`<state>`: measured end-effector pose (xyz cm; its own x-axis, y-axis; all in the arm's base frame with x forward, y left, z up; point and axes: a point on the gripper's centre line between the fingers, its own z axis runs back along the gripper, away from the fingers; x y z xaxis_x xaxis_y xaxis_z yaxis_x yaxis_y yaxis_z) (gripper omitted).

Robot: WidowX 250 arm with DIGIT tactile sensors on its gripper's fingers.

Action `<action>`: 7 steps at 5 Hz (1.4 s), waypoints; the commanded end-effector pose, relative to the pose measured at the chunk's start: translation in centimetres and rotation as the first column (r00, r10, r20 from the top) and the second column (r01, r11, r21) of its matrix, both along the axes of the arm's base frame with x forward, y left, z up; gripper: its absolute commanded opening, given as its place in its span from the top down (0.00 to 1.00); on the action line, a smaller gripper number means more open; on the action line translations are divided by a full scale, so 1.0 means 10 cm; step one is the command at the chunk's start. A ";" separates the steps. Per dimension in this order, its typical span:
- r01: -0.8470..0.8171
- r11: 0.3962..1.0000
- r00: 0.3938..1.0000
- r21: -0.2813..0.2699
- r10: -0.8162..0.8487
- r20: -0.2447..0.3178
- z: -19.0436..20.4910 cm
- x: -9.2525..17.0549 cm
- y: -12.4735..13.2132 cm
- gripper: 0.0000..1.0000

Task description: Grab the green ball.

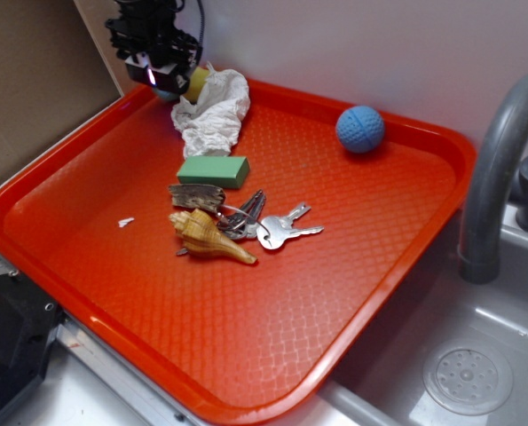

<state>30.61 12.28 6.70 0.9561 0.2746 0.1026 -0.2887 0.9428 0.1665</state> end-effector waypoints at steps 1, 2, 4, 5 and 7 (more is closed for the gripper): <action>0.016 0.998 0.997 -0.063 -0.011 0.071 0.55 -0.34 -0.30 1.00; 0.015 0.999 0.999 -0.049 -0.013 0.051 0.53 -0.37 -0.36 1.00; -0.220 0.974 0.966 -0.060 0.226 0.128 0.46 -0.31 -0.24 0.00; -0.409 0.906 0.894 -0.107 0.422 0.150 0.42 -0.19 -0.02 0.00; -0.696 0.692 0.692 -0.191 0.718 0.079 0.24 -0.08 0.07 0.00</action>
<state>29.98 11.97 7.03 0.4816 0.8735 0.0705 -0.8758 0.4826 0.0033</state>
